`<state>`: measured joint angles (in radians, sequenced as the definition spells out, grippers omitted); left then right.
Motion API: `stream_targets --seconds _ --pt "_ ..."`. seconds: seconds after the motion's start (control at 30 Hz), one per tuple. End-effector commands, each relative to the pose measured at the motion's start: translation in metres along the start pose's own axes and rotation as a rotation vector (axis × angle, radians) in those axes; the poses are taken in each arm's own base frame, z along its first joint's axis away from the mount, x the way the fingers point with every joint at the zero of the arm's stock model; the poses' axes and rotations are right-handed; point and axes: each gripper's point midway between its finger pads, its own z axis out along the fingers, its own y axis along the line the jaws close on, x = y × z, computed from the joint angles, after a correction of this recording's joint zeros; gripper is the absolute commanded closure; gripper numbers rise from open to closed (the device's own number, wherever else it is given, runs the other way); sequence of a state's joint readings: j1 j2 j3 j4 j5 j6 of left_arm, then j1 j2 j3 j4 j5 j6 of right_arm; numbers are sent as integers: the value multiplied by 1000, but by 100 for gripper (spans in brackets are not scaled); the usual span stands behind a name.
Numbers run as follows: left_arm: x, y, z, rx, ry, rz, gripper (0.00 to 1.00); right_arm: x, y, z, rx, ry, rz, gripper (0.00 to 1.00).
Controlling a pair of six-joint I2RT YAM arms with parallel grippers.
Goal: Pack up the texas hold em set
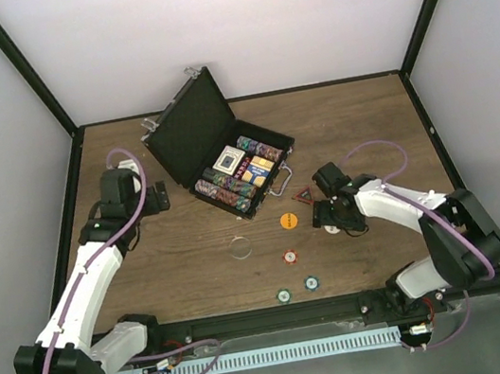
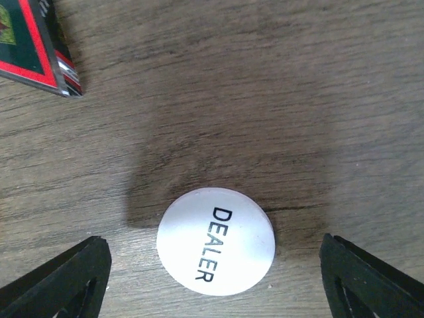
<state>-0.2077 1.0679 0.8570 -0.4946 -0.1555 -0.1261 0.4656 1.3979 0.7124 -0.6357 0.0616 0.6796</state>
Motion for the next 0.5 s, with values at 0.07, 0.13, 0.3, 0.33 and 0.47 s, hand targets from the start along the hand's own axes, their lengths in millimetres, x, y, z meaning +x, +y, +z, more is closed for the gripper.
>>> stream_targets --seconds 0.07,0.13,0.3,0.33,0.47 --pt "-11 5 -6 -25 -63 -1 0 -7 7 -3 40 -9 16 17" --pt "-11 5 -7 -22 -67 -2 0 -5 7 -1 45 0 8 19" --pt "-10 3 -8 -9 -67 -3 0 -1 6 1 59 11 -3 23" --pt "-10 3 -8 -8 -67 -3 0 0 6 3 62 16 -4 23" --pt "-11 2 -8 -5 -68 -3 0 4 5 8 71 34 -15 27"
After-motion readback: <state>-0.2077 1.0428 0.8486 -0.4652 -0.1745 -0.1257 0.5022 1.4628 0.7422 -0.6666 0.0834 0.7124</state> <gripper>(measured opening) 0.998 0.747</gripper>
